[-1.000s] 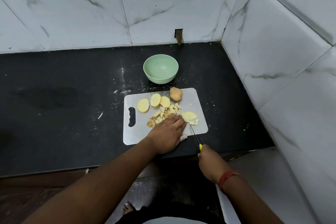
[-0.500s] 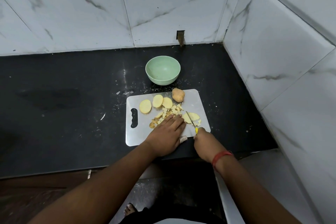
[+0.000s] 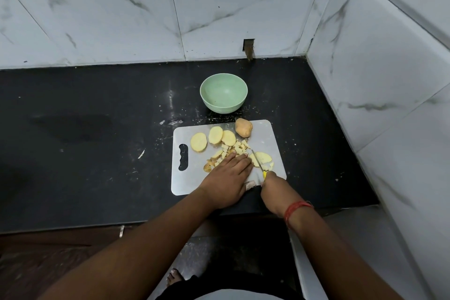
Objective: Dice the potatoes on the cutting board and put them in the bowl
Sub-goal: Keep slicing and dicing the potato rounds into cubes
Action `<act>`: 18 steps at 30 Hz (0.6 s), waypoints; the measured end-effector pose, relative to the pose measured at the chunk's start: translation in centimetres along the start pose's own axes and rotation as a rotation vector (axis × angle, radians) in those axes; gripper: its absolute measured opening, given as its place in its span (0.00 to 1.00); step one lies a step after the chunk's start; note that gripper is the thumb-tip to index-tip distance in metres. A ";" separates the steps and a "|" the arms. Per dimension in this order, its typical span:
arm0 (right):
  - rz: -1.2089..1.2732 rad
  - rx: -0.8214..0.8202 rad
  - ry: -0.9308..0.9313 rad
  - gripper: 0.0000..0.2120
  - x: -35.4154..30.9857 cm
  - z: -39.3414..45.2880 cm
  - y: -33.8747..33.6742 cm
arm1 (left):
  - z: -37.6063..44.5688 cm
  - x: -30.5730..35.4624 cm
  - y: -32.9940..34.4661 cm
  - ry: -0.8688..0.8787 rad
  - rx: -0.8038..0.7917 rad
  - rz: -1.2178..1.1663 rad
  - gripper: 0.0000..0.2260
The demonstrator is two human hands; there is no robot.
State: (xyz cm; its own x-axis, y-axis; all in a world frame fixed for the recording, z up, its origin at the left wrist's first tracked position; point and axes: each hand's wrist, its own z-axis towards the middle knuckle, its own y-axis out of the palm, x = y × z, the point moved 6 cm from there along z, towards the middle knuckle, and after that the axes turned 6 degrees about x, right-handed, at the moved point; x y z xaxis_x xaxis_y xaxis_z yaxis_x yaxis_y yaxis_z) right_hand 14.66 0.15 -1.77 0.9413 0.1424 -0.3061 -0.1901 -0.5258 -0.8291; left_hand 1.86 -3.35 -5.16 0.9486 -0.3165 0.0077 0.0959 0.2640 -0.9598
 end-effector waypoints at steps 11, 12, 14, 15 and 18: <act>0.042 -0.048 -0.021 0.13 0.0 -0.2 0.9 | 0.3 0.1 0.1 -0.002 0.008 0.039 0.24; 0.037 -0.051 -0.020 0.13 0.2 -0.4 1.0 | 0.4 0.2 0.1 0.001 0.010 0.048 0.24; 0.040 -0.058 -0.012 0.13 0.5 -0.7 1.2 | 0.3 0.3 0.2 0.005 0.018 0.057 0.25; 0.053 -0.064 -0.003 0.12 0.7 -0.8 1.3 | 0.3 0.3 0.2 0.003 0.020 0.055 0.25; 0.064 -0.068 0.011 0.12 1.4 -1.1 1.5 | 0.3 0.3 0.3 -0.009 0.017 0.037 0.26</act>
State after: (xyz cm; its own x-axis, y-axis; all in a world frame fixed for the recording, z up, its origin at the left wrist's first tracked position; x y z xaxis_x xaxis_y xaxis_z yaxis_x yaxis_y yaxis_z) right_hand 15.97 -1.33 -2.93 0.9310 0.0976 -0.3517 -0.2307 -0.5893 -0.7742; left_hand 2.27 -3.11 -5.40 0.9543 -0.2978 -0.0248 0.0658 0.2903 -0.9547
